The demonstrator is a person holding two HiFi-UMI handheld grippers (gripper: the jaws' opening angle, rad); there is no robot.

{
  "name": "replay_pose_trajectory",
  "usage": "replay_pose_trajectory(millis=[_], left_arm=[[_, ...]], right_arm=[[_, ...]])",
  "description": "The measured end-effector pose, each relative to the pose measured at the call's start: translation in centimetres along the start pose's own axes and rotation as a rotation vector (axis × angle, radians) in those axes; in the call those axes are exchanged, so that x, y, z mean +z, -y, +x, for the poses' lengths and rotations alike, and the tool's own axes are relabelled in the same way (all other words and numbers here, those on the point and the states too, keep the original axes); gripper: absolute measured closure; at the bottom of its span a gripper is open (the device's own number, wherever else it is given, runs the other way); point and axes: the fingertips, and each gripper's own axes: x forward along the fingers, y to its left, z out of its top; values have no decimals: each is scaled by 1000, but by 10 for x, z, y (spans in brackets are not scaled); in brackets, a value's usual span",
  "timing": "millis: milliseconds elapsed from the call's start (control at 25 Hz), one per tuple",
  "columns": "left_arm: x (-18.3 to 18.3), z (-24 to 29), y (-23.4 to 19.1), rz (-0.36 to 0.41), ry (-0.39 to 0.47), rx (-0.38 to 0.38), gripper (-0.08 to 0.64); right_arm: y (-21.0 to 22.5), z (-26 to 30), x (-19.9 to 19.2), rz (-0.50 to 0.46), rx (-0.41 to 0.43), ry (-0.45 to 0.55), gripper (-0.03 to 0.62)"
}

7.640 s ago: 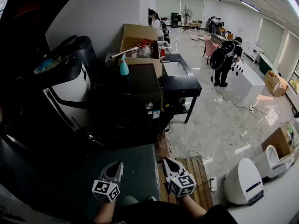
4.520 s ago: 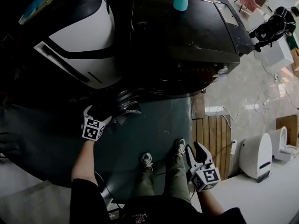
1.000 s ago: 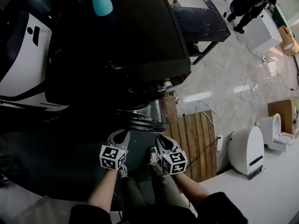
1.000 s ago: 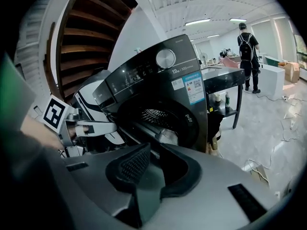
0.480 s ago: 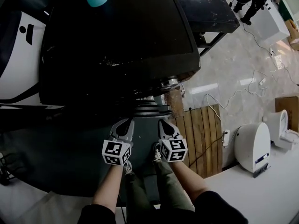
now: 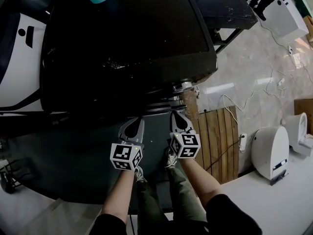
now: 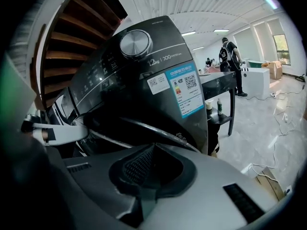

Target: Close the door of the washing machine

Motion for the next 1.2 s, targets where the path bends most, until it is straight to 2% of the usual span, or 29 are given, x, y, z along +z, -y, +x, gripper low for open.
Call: replay_pose_trajectory(millis=[240, 440, 1000, 1200], left_arm=[[3, 4, -16, -10, 23, 59, 548], [5, -7, -36, 17, 55, 149, 548], [0, -3, -41, 41, 48, 119, 548], [2, 1, -43, 11, 50, 125, 548]], right_arm=[[4, 19, 10, 3, 1, 18, 591], [4, 22, 11, 5, 19, 20, 589], [4, 25, 13, -38, -6, 43, 589], [5, 31, 18, -45, -17, 44, 589]])
